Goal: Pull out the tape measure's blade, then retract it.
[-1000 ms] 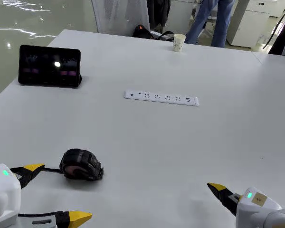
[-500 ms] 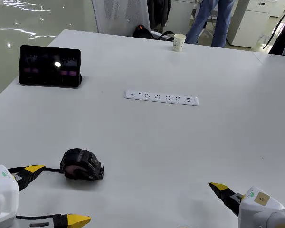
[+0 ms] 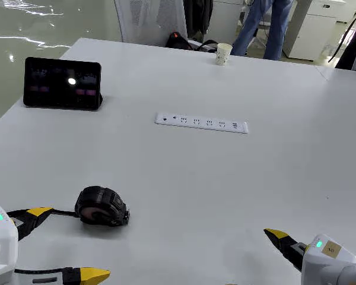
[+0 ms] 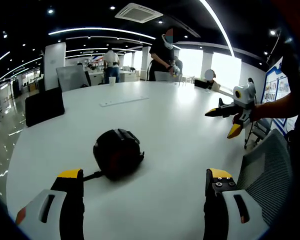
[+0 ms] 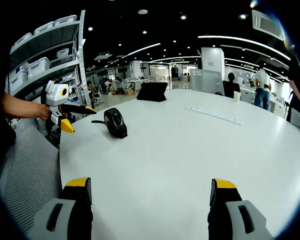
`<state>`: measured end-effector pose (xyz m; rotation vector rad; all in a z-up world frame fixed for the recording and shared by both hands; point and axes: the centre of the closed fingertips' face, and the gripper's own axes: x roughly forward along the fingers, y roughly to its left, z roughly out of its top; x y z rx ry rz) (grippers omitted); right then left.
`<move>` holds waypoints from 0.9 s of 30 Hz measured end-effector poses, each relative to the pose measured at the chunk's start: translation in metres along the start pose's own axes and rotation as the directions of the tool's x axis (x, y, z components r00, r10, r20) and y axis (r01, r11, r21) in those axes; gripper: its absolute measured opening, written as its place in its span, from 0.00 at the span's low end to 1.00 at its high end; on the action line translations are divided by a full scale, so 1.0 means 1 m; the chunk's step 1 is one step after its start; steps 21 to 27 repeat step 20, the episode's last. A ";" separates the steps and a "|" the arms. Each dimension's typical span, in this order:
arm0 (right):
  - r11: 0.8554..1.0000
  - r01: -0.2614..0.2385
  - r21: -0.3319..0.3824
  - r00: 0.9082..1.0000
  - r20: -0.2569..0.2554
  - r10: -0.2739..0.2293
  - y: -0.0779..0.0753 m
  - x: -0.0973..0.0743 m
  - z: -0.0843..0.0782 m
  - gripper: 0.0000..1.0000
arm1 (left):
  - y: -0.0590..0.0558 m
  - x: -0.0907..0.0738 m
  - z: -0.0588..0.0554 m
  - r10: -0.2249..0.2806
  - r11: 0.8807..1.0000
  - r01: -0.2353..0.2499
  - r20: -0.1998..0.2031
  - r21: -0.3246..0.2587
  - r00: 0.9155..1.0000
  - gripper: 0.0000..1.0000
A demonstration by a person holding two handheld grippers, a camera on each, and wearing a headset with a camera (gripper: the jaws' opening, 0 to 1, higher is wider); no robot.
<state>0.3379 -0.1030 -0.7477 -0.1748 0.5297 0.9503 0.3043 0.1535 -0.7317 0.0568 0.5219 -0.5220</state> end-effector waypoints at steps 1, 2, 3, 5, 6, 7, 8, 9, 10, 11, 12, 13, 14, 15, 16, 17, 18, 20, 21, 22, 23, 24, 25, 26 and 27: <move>1.000 0.000 0.002 1.000 0.000 0.000 0.000 0.000 0.000 0.99 | 0.000 0.000 0.000 0.003 1.000 -0.003 0.001 0.003 1.000 0.99; 1.000 0.001 0.001 1.000 0.001 -0.001 0.000 0.000 0.000 0.99 | 0.000 -0.001 0.001 -0.002 1.000 0.002 0.003 -0.003 1.000 0.99; 1.000 0.001 0.001 1.000 0.001 -0.001 0.000 0.000 0.000 0.99 | 0.000 -0.001 0.001 -0.006 1.000 0.006 0.005 -0.013 1.000 0.99; 1.000 0.001 0.001 1.000 0.000 -0.001 0.000 -0.001 0.000 0.99 | -0.001 -0.001 0.001 -0.008 1.000 0.008 0.005 -0.014 1.000 0.99; 1.000 0.002 0.001 1.000 0.000 -0.002 0.000 -0.001 0.000 0.99 | -0.002 -0.002 0.000 -0.008 1.000 0.008 0.000 -0.013 1.000 0.99; 1.000 0.002 0.001 1.000 0.000 -0.002 0.000 -0.001 0.000 0.99 | -0.002 -0.002 0.000 -0.007 1.000 0.007 -0.003 -0.010 1.000 0.99; 1.000 0.002 0.002 1.000 0.000 -0.002 -0.001 -0.001 0.000 0.99 | -0.003 -0.002 0.000 -0.012 1.000 0.012 -0.002 -0.014 1.000 0.99; 1.000 0.002 0.001 1.000 0.000 -0.002 -0.001 -0.001 0.000 0.99 | -0.003 -0.002 0.000 -0.010 1.000 0.010 -0.001 -0.016 1.000 0.99; 1.000 0.003 0.000 1.000 -0.001 -0.003 -0.001 -0.001 0.000 0.99 | -0.001 -0.002 0.000 -0.001 1.000 0.001 -0.001 -0.006 1.000 0.99; 1.000 0.003 0.000 1.000 0.000 -0.003 -0.002 -0.001 0.000 0.99 | -0.002 -0.002 0.000 -0.005 1.000 0.005 0.000 -0.012 1.000 0.99; 1.000 0.004 0.001 1.000 0.001 -0.004 -0.002 -0.002 0.000 0.99 | -0.001 -0.002 0.001 -0.004 1.000 0.004 0.004 -0.015 1.000 0.99; 1.000 0.004 0.001 1.000 0.001 -0.004 -0.002 -0.002 0.000 0.99 | -0.001 -0.003 0.001 -0.003 1.000 0.003 0.002 -0.012 1.000 0.99; 1.000 0.004 0.002 1.000 0.001 -0.004 -0.002 -0.002 0.000 0.99 | -0.001 -0.003 0.001 -0.004 1.000 0.004 0.000 -0.011 1.000 0.99; 1.000 0.004 0.000 1.000 -0.002 -0.004 -0.002 -0.002 0.000 0.99 | -0.001 -0.003 0.001 -0.001 1.000 0.001 0.000 -0.010 1.000 0.99; 1.000 0.004 -0.001 1.000 -0.002 -0.004 -0.002 -0.002 0.000 0.99 | -0.001 -0.003 0.001 -0.001 1.000 0.001 0.000 -0.009 1.000 0.99; 1.000 0.003 -0.001 1.000 -0.002 -0.003 -0.002 -0.002 0.000 0.99 | -0.002 -0.003 0.001 -0.004 1.000 0.004 0.000 -0.016 1.000 0.99; 1.000 0.004 -0.001 1.000 -0.004 -0.004 -0.003 -0.002 -0.001 0.99 | -0.001 -0.003 0.002 0.000 1.000 0.000 0.002 -0.010 1.000 0.99; 1.000 0.003 -0.001 1.000 -0.004 -0.003 -0.002 -0.002 -0.001 0.99 | -0.002 -0.003 0.001 -0.004 1.000 0.004 -0.001 -0.010 1.000 0.99; 1.000 0.003 -0.001 1.000 -0.004 -0.003 -0.002 -0.002 -0.001 0.99 | -0.002 -0.003 0.001 -0.004 1.000 0.004 -0.001 -0.010 1.000 0.99; 1.000 0.003 -0.001 1.000 -0.004 -0.003 -0.002 -0.002 -0.001 0.99 | -0.002 -0.003 0.001 -0.004 1.000 0.004 -0.001 -0.010 1.000 0.99; 1.000 0.003 -0.001 1.000 -0.004 -0.003 -0.002 -0.002 -0.001 0.99 | -0.002 -0.003 0.001 -0.004 1.000 0.004 -0.001 -0.010 1.000 0.99; 1.000 0.003 -0.001 1.000 -0.004 -0.003 -0.002 -0.002 -0.001 0.99 | -0.002 -0.003 0.001 -0.004 1.000 0.004 -0.001 -0.010 1.000 0.99; 1.000 0.003 -0.001 1.000 -0.004 -0.003 -0.002 -0.002 -0.001 0.99 | -0.002 -0.003 0.001 -0.004 1.000 0.004 -0.001 -0.010 1.000 0.99; 1.000 0.003 -0.001 1.000 -0.004 -0.003 -0.002 -0.002 -0.001 0.99 | -0.002 -0.003 0.001 -0.004 1.000 0.004 -0.001 -0.010 1.000 0.99; 1.000 0.003 -0.001 1.000 -0.004 -0.003 -0.002 -0.002 -0.001 0.99 | -0.002 -0.003 0.001 -0.004 1.000 0.004 -0.001 -0.010 1.000 0.99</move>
